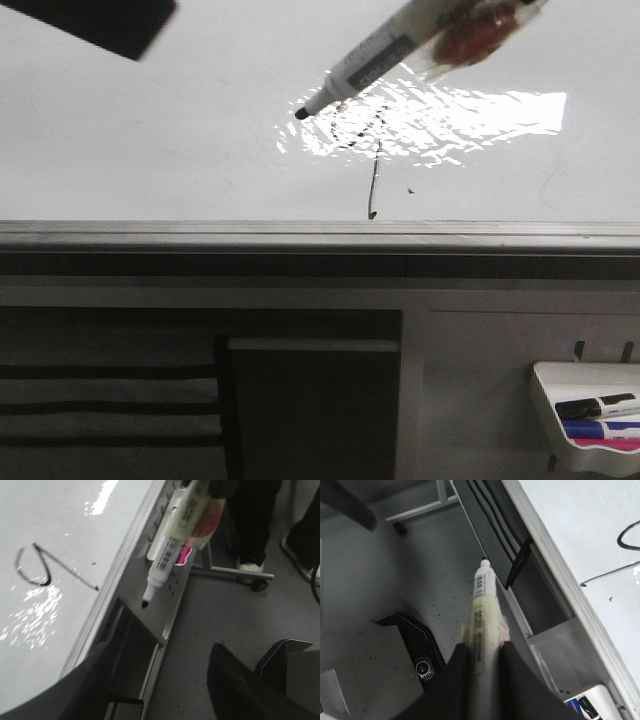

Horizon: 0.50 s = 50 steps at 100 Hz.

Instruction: Write number 9 on whiteboard

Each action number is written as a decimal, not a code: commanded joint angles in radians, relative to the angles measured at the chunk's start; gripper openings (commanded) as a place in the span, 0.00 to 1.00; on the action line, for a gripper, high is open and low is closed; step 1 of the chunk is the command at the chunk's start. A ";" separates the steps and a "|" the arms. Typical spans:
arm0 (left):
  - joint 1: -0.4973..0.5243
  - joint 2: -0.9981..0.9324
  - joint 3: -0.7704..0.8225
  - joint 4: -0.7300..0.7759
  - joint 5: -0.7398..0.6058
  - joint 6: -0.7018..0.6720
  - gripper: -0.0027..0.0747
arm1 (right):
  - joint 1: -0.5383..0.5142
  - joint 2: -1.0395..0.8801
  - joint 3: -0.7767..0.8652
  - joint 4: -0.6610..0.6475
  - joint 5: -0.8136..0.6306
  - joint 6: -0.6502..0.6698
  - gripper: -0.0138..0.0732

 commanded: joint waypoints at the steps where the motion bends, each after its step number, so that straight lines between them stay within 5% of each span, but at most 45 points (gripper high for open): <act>1: -0.061 0.052 -0.062 -0.029 -0.091 0.015 0.56 | 0.016 -0.041 -0.035 0.003 -0.032 -0.017 0.09; 50: -0.162 0.258 -0.188 -0.029 -0.123 0.031 0.56 | 0.029 -0.049 -0.035 0.003 0.043 -0.022 0.09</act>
